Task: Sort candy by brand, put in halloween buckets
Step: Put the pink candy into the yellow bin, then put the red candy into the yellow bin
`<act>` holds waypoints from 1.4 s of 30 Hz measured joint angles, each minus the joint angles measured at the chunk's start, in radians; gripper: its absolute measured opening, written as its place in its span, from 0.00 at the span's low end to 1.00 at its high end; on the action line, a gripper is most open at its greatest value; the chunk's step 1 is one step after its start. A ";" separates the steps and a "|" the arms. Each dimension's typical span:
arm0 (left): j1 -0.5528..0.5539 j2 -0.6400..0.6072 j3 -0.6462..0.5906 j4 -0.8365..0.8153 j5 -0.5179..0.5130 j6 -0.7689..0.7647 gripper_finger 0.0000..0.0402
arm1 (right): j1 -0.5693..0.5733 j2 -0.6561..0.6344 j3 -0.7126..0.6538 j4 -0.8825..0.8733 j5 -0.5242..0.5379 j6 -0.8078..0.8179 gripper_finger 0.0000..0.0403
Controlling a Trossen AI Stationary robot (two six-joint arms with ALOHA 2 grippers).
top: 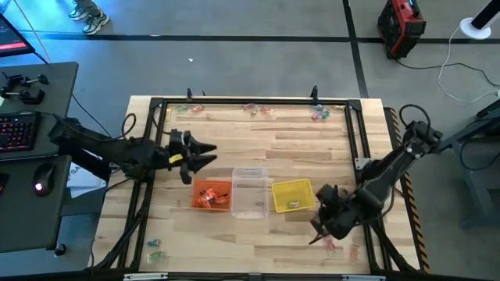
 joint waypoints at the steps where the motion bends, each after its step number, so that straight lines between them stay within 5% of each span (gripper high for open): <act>1: 0.002 -0.001 0.000 -0.001 -0.012 0.007 0.46 | -0.018 0.000 0.012 0.007 0.061 -0.020 0.02; 11: 0.010 0.030 0.000 -0.002 -0.006 -0.023 0.46 | -0.248 0.071 -0.024 0.035 0.020 -0.128 0.07; 23: 0.009 0.033 0.000 0.001 0.021 -0.045 0.46 | -0.329 0.068 -0.022 0.066 -0.153 -0.307 0.52; 28: 0.046 0.042 0.000 -0.008 -0.030 -0.099 0.46 | -0.399 0.062 0.017 0.068 -0.041 -0.233 0.58; 35: 0.139 0.114 0.001 -0.090 -0.009 -0.203 0.46 | -0.722 0.062 0.029 0.106 0.008 -0.456 0.58; 42: 0.219 0.167 0.001 -0.160 0.109 -0.250 0.46 | -1.054 0.064 0.029 0.108 0.280 -0.440 0.58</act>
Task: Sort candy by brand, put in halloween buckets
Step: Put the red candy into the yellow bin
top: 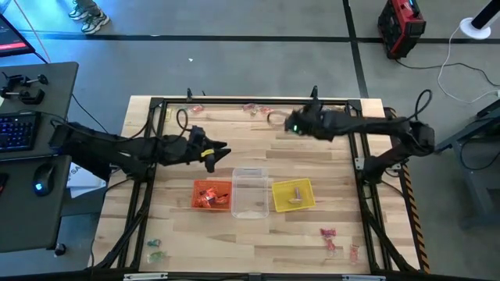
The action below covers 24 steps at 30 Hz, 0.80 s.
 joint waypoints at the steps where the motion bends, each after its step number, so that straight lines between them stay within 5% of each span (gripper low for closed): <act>1: 0.018 0.000 0.000 -0.007 0.016 0.024 0.46 | -0.042 0.005 0.000 0.000 0.025 -0.004 0.58; 6: 0.171 -0.006 0.000 -0.023 0.119 0.191 0.46 | -0.231 0.066 0.000 0.010 0.006 -0.058 0.58; 16: 0.573 -0.006 0.000 -0.019 0.595 0.298 0.46 | -0.464 0.261 0.000 0.013 -0.132 -0.048 0.58; 24: 0.680 -0.006 0.000 -0.019 0.653 0.310 0.46 | -0.520 0.391 0.000 0.072 -0.231 -0.049 0.58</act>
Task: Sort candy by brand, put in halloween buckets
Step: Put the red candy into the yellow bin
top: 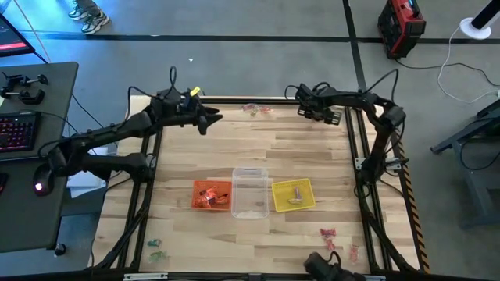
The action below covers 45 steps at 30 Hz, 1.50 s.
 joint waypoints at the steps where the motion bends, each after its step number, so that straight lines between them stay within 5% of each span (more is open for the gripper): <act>1: 0.004 0.000 0.000 0.000 0.000 0.005 0.46 | -0.001 0.006 0.000 0.019 0.000 0.000 0.58; 21: 0.007 0.010 0.000 -0.005 -0.002 -0.019 0.46 | -0.061 0.045 0.002 0.134 -0.063 0.057 0.55; 26: 0.007 0.010 0.000 -0.006 -0.002 -0.019 0.46 | -0.048 0.050 0.004 0.136 -0.064 0.047 0.41; 33: 0.007 0.010 0.000 -0.007 -0.002 0.006 0.46 | -0.002 0.012 -0.002 0.088 -0.085 -0.100 0.04; 41: 0.007 0.010 0.000 -0.007 -0.006 0.016 0.46 | 0.064 -0.125 -0.002 0.017 -0.081 -0.261 0.07; 45: 0.007 0.010 0.000 -0.007 -0.007 0.016 0.46 | 0.151 -0.218 -0.002 0.003 -0.203 -0.403 0.02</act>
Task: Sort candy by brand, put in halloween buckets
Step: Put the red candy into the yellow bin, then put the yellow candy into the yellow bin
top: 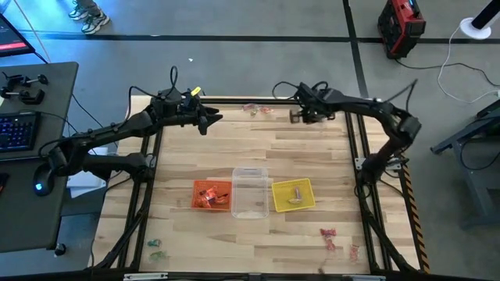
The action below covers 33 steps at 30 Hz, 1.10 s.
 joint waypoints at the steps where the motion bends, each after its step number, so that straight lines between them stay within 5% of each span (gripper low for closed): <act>1: 0.000 0.000 0.000 0.000 0.000 0.000 0.46 | 0.031 -0.024 0.000 -0.009 -0.045 -0.038 0.02; 7: 0.000 0.000 0.000 0.000 -0.002 -0.024 0.46 | 0.310 -0.158 0.000 -0.099 -0.362 -0.220 0.02; 17: 0.000 0.000 0.000 0.000 -0.001 -0.110 0.46 | 0.734 -0.160 0.001 -0.111 -0.496 -0.218 0.04; 22: 0.000 0.000 0.000 0.000 -0.001 -0.146 0.46 | 0.784 -0.116 0.001 -0.087 -0.498 -0.181 0.12; 33: 0.001 0.000 0.008 -0.023 0.009 -0.170 0.46 | 0.699 -0.117 0.022 -0.115 -0.534 -0.269 0.54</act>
